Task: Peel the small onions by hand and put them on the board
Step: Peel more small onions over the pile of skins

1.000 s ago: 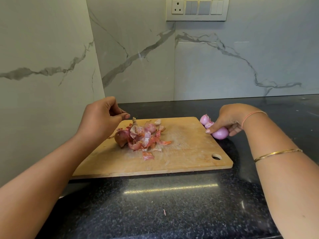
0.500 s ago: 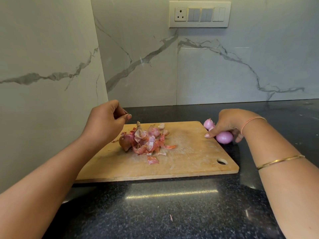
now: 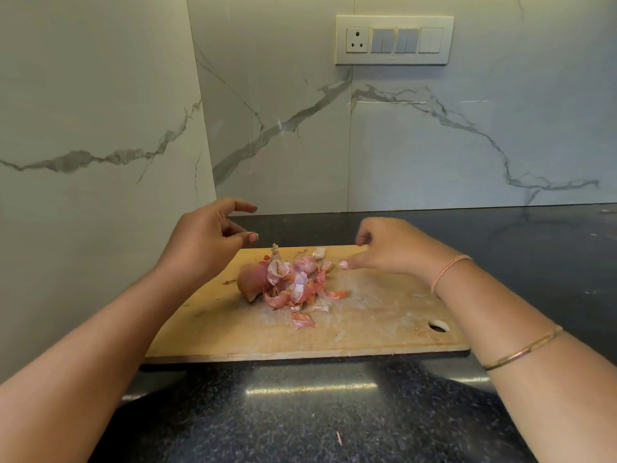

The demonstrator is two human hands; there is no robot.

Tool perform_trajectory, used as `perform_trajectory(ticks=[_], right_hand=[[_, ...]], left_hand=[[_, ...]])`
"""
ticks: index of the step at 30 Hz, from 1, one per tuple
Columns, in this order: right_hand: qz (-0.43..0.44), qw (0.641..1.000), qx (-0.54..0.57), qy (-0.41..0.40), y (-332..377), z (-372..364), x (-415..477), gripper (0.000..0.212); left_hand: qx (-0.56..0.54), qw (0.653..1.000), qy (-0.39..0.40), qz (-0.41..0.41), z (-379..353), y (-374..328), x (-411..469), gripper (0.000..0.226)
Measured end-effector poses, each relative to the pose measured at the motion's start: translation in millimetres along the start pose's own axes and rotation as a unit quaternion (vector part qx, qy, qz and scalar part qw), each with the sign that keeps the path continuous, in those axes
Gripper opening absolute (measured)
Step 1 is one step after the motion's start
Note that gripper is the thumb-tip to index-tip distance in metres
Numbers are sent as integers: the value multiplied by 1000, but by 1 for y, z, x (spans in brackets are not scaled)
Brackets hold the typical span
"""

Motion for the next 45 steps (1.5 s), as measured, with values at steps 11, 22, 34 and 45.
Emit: perform_trajectory(ticks=[11,22,34,45], right_hand=[[227,965,98,84,56,-50,-12,53],[114,992,49,-6,19,-37,6,22],[127,981,110,-98,30,-29,2,22],[137,984,108,-33,47,-43,-1,47]], left_hand=[[137,978,156,17,-15,11,2,18],[139,963,228,19,-23,11,0,12],[94,981,172,-2,-33,6,-1,19],[-33,976,214,21,-50,8,4,35]])
Point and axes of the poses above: each hand's wrist, its own x-axis towards the middle knuckle, its own z-axis out of the back of the hand, y = z × x, the point moved 4 cm from there along x, towards the middle knuckle, and after that the axes turned 2 degrees about x, right-handed, at the moved point
